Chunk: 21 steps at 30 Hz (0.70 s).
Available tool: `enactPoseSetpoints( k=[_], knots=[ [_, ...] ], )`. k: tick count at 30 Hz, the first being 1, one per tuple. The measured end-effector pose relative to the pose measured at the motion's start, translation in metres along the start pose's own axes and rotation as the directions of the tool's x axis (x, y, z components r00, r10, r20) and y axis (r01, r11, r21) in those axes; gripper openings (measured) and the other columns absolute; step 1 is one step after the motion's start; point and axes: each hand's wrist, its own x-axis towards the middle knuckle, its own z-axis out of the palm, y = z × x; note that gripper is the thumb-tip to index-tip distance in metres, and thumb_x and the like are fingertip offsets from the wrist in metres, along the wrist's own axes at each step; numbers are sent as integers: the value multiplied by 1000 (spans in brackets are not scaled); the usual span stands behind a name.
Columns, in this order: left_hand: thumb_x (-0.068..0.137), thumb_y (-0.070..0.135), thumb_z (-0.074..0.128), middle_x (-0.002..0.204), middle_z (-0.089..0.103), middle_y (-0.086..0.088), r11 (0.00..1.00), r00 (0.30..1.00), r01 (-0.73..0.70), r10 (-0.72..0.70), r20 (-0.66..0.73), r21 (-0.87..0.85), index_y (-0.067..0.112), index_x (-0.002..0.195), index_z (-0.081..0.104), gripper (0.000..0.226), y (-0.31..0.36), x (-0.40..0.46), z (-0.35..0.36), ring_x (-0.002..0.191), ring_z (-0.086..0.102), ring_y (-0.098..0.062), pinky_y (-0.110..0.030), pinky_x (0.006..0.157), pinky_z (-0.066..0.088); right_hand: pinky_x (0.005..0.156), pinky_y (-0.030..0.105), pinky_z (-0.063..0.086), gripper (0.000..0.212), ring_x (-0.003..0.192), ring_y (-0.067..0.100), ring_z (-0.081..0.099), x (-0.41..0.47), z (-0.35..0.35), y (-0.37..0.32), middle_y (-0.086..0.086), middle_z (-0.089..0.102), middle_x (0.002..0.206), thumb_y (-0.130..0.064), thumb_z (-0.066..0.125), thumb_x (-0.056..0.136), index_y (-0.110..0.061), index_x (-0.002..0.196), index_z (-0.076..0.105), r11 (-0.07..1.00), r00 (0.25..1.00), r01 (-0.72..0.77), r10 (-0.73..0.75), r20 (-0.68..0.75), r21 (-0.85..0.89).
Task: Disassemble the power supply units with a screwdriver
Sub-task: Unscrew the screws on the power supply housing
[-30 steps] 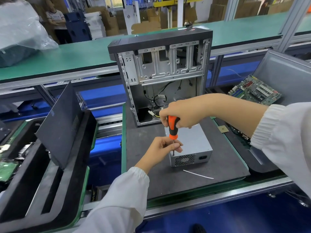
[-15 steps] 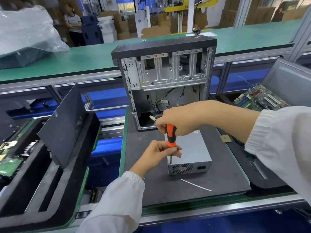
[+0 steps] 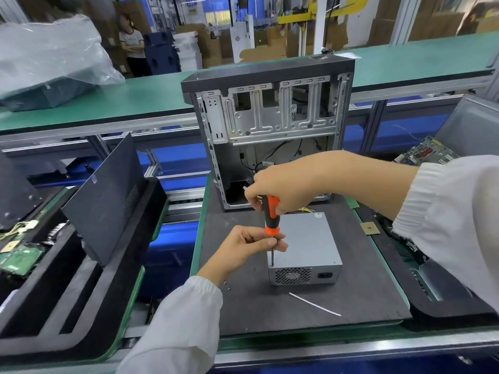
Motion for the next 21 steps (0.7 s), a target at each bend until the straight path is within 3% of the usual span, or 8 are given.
enactPoseSetpoints(
  k=[1, 3, 6, 10, 15, 17, 19, 21],
  knots=[
    [89, 17, 69, 100, 74, -17, 1000, 1000, -4, 4, -12, -6, 10, 106, 75, 19, 0, 0, -1, 104, 69, -30, -31, 93, 51, 54, 21, 31, 28, 72, 5, 49, -1, -2, 2, -13, 43, 84, -23, 64, 88, -22, 113, 52, 999, 999, 35, -35, -8, 18],
    [87, 17, 72, 98, 75, -15, 1000, 999, -13, 14, -29, 11, 12, 100, 78, 15, -1, 2, -1, 106, 68, -27, -29, 93, 51, 53, 22, 34, 44, 69, 7, 60, -2, -5, 3, -13, 50, 77, -52, 65, 83, -22, 112, 50, 995, 999, -4, 8, -37, 103],
    [83, 20, 75, 94, 76, -14, 999, 999, -14, 16, -43, 41, 16, 96, 79, 14, 0, 5, -1, 102, 69, -24, -26, 92, 50, 51, 26, 44, 74, 47, 17, 67, -2, -5, 2, -2, 62, 46, -79, 39, 78, -8, 93, 55, 959, 975, -220, 222, 10, 180],
    [80, 18, 77, 90, 76, -10, 998, 998, -16, 21, -63, 67, 21, 92, 78, 12, 0, 7, 2, 95, 71, -21, -24, 87, 51, 67, 33, 56, 57, 55, 23, 68, 9, 6, 2, 4, 62, 45, -59, 33, 96, -10, 72, 50, 983, 982, -183, 184, -43, 27],
    [91, 18, 67, 102, 74, -14, 1000, 1000, -16, 16, 6, 10, 12, 112, 72, 22, -6, 2, -3, 102, 69, -31, -35, 93, 52, 72, 36, 55, 9, 87, 26, 65, 5, 0, 6, 2, 61, 98, -22, 55, 95, -20, 104, 56, 999, 1000, -29, 29, 0, 23],
    [94, 16, 63, 102, 74, -15, 1000, 1000, -22, 22, -7, 18, 8, 111, 72, 21, -10, 1, -4, 106, 67, -30, -38, 95, 52, 67, 29, 48, 27, 94, 21, 57, 1, -2, 4, -3, 52, 104, -9, 59, 89, -24, 112, 59, 999, 999, 50, -50, 5, -20],
    [91, 14, 65, 97, 74, -16, 1000, 999, -22, 22, -43, 6, 7, 103, 75, 17, -11, 1, -4, 107, 67, -27, -33, 92, 52, 69, 27, 48, 36, 97, 20, 56, -2, -2, 2, -3, 49, 108, -18, 64, 88, -27, 122, 57, 998, 998, 68, -68, -1, -14],
    [89, 14, 68, 94, 75, -15, 1000, 998, -20, 20, -56, 8, 8, 98, 77, 15, -11, 2, -3, 107, 67, -24, -27, 91, 51, 72, 32, 55, 49, 87, 22, 67, -3, 0, 0, -2, 54, 100, -51, 64, 84, -24, 124, 54, 998, 1000, -9, 10, -14, 69]
  ],
)
